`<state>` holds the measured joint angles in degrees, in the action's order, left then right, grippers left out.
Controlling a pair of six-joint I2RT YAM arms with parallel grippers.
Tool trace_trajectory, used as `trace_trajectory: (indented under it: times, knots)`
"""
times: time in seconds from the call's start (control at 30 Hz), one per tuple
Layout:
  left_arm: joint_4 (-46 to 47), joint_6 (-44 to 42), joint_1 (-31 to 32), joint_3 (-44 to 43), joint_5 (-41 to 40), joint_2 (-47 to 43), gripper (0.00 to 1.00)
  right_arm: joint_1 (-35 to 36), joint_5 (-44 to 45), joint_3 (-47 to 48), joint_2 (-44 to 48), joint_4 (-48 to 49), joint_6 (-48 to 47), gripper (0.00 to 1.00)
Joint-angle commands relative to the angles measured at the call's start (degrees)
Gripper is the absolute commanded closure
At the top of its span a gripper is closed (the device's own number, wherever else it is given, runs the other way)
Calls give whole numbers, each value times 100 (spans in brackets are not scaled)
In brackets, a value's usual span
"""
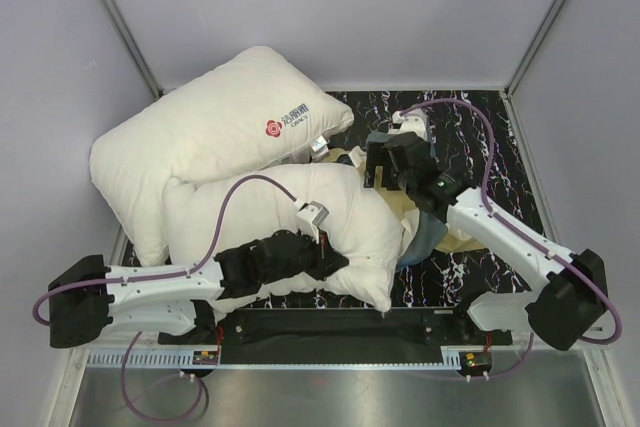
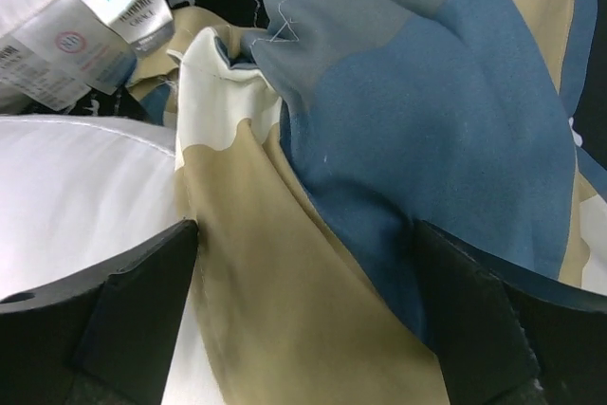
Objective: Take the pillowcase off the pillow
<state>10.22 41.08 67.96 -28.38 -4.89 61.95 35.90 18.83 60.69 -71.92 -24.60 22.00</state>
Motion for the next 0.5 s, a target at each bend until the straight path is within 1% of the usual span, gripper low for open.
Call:
trace_trajectory:
  times: [0.0, 0.03, 0.1, 0.13, 0.17, 0.2, 0.23, 0.27, 0.3, 0.37, 0.4, 0.47]
  knots:
    - [-1391, 110, 199, 351, -355, -43, 100, -48, 243, 14, -313, 324, -170, 2]
    - [-1417, 128, 243, 377, -416, -52, 100, -65, 270, -65, -375, 307, -152, 11]
    - [-1409, 198, 279, 430, -452, -69, 100, -153, 366, -136, -507, 237, -47, 27]
    - [-1409, 207, 279, 491, -469, -61, 100, -223, 393, -197, -542, 245, -12, 37]
    - [-1409, 242, 287, 526, -470, -61, 100, -285, 385, -224, -560, 263, 58, 59]
    - [-1417, 260, 305, 544, -470, -61, 100, -433, 385, -241, -560, 271, 76, 70]
    - [-1435, 286, 314, 614, -470, -78, 100, -513, 376, -259, -569, 280, 85, 77]
    - [-1461, 330, 323, 658, -478, -96, 100, -592, 367, -242, -586, 289, 103, 88]
    - [-1470, 357, 331, 685, -496, -157, 100, -697, 350, -224, -595, 280, 94, 92]
    - [-1540, 444, 358, 798, -531, -253, 100, -987, 323, -110, -621, 271, 50, 95]
    - [-1566, 480, 367, 843, -566, -376, 100, -1180, 306, -66, -639, 254, 24, 100]
    - [-1698, 585, 384, 913, -619, -526, 100, -1383, 288, 92, -709, 254, -81, 100]
